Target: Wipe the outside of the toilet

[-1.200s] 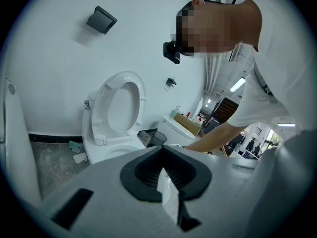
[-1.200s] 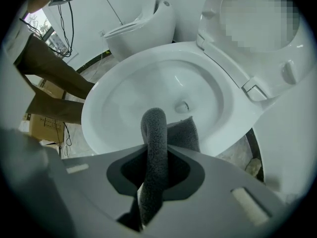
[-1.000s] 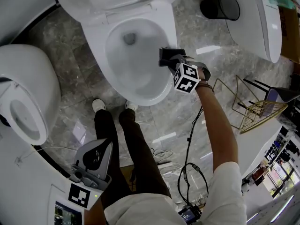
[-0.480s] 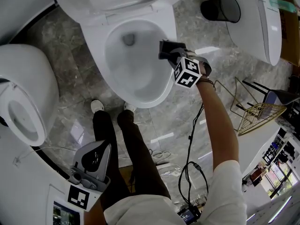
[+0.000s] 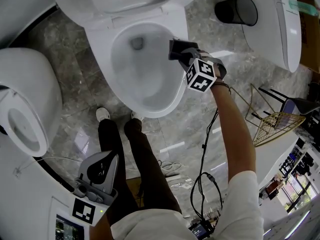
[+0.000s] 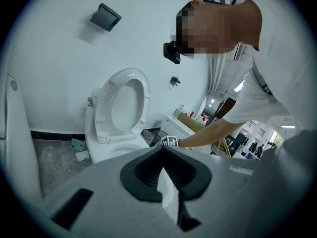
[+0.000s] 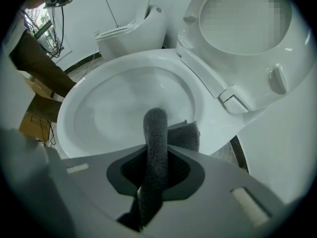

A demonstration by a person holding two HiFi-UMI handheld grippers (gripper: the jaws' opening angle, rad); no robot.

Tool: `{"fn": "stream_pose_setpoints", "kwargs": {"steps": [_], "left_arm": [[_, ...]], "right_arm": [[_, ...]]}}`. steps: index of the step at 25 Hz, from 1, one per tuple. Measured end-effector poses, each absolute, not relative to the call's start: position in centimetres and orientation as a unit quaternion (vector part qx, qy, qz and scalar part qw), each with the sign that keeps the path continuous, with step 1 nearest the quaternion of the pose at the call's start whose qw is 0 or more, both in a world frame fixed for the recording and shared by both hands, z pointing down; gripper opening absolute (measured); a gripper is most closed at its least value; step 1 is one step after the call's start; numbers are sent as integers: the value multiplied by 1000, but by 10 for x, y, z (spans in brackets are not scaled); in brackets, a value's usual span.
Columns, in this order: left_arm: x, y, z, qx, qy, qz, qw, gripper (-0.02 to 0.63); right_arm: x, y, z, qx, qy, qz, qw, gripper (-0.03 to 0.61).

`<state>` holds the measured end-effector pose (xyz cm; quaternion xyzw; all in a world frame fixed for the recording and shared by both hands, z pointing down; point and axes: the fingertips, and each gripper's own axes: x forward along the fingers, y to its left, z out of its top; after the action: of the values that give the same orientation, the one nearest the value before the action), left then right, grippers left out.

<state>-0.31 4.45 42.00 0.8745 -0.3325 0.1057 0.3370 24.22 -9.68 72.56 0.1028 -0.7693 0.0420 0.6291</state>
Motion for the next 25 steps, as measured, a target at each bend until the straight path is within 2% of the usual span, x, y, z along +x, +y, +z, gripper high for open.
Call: {"fn": "stream_pose_setpoints", "kwargs": {"steps": [25], "left_arm": [[3,40,431,864,-354,116,339,-2]], "right_arm": [[227,-177,723,129,-787,2,603,66]]}}
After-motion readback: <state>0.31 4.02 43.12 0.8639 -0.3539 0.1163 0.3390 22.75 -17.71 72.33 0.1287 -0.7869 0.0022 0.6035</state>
